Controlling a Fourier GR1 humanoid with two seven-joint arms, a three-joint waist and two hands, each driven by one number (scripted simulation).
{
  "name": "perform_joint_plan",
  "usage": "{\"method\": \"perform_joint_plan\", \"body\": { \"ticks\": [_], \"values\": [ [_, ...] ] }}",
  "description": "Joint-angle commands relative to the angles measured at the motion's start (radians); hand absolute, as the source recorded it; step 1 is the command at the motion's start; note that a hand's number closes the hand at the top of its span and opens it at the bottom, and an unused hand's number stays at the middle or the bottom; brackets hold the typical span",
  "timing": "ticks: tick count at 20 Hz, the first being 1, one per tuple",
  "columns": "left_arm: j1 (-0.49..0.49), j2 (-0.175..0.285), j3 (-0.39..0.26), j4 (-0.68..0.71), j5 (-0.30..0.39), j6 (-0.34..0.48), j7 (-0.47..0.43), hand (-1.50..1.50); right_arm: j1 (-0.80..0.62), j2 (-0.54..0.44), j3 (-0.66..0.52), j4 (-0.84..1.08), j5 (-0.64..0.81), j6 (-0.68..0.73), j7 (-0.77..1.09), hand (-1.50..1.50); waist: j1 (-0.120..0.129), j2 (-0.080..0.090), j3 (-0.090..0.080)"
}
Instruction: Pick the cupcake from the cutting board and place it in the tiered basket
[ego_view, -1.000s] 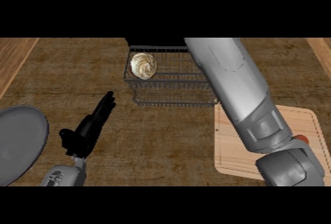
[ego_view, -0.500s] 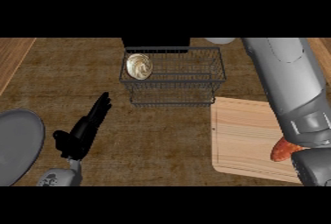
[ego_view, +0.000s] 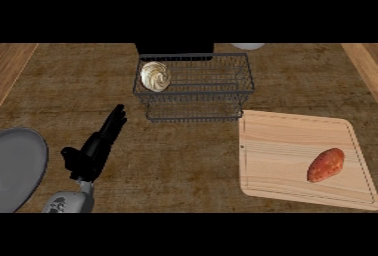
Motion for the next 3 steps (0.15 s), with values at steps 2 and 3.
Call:
{"method": "perform_joint_plan", "body": {
  "ticks": [2, 3],
  "values": [
    [0.001, -0.015, -0.005, -0.008, -0.004, 0.009, 0.010, 0.00, 0.170, -0.181, -0.126, -0.058, -0.147, 0.238, -0.075, -1.50, 0.000, 0.002, 0.000],
    [0.051, 0.006, -0.006, -0.034, 0.004, -0.024, -0.025, 0.00, 0.194, -0.211, -0.161, -0.005, -0.170, 0.275, -0.097, -1.50, 0.013, 0.004, 0.000]
  ]
}}
